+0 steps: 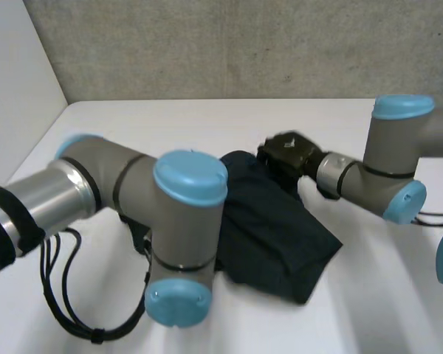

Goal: Fold the shorts.

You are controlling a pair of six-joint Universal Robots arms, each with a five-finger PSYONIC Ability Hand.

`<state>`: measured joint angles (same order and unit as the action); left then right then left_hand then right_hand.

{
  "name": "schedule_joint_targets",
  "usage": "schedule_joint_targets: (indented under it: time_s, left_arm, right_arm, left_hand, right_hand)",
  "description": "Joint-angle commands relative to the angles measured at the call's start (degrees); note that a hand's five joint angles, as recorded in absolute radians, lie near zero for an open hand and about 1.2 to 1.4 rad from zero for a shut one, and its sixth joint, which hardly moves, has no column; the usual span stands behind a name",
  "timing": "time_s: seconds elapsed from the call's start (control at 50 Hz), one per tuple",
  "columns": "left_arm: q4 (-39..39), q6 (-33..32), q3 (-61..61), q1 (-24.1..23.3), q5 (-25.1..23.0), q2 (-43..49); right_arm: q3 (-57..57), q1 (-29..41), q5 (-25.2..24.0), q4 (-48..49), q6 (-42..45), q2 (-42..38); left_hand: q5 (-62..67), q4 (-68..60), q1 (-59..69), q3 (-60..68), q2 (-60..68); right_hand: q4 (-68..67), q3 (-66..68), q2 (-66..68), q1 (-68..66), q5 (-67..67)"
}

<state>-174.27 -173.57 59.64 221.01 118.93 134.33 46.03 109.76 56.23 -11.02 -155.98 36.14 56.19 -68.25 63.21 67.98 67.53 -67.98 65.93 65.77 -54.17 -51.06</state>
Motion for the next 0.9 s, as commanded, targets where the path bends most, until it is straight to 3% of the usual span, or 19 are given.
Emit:
schedule_joint_targets:
  time_s: [0.02,0.12,0.2,0.36,0.42,0.48,0.58,0.68,0.78,0.9]
  left_arm:
    - [-0.5,-5.8,-8.0,8.4,-2.6,-4.9]
    - [-0.6,-14.7,-15.6,14.1,-11.5,-8.2]
    - [-0.8,-16.8,-18.3,15.5,-17.2,-9.2]
    - [-0.5,-17.2,-14.6,19.7,-22.2,-8.4]
    - [-0.7,-17.7,-12.3,20.9,-22.5,-5.7]
    - [-0.5,-18.4,-11.3,22.2,-22.6,-2.4]
    - [1.1,-23.8,-10.3,25.5,-22.2,2.9]
    - [6.9,-23.9,-7.3,25.3,-22.2,1.6]
    - [10.1,-18.3,-0.9,23.5,-20.4,-7.7]
    - [9.7,-7.4,14.1,22.6,-11.2,-23.6]
  right_arm:
    - [-6.1,0.0,6.4,9.7,-14.6,9.1]
    - [-2.3,-0.1,11.4,20.2,-22.1,17.4]
    - [4.5,0.0,13.5,25.1,-23.8,24.0]
    - [20.8,3.2,13.1,24.6,-21.8,30.2]
    - [27.8,6.5,13.7,24.6,-18.1,31.1]
    - [32.6,7.6,14.2,24.8,-13.5,31.0]
    - [39.2,8.5,18.0,24.7,-3.6,29.5]
    - [39.2,10.3,22.2,24.7,-1.7,27.8]
    - [36.5,10.9,25.8,24.6,-2.8,27.6]
    - [34.7,12.1,28.1,22.7,-3.8,27.8]
  left_hand:
    - [13.8,-11.7,16.8,12.0,12.5]
    - [13.8,-11.7,16.8,12.0,12.5]
    - [13.8,-11.7,16.8,12.0,12.5]
    - [13.8,-11.7,16.8,12.0,12.5]
    - [-4.1,6.1,-1.1,-5.9,-5.4]
    - [-14.1,16.1,-11.1,-15.9,-15.4]
    - [-34.4,36.4,-31.4,-36.2,-35.7]
    - [-41.8,43.9,-38.8,-43.6,-43.2]
    - [-48.7,50.8,-45.8,-50.5,-50.1]
    - [-51.6,53.7,-48.6,-53.4,-52.9]
  right_hand:
    - [-12.0,14.1,14.2,-25.8,-18.9]
    - [-12.0,14.1,14.2,-25.8,-18.9]
    - [-12.0,14.1,14.2,-25.8,-18.9]
    - [-12.0,14.1,14.2,-25.8,-18.9]
    - [-12.0,14.1,14.2,-25.8,-18.9]
    - [-12.0,14.1,14.2,-25.8,-18.9]
    - [-12.0,14.1,14.2,-25.8,-18.9]
    - [-12.0,14.1,14.2,-25.8,-18.9]
    - [-12.0,14.1,14.2,-25.8,-18.9]
    - [-12.0,14.1,14.2,-25.8,-18.9]
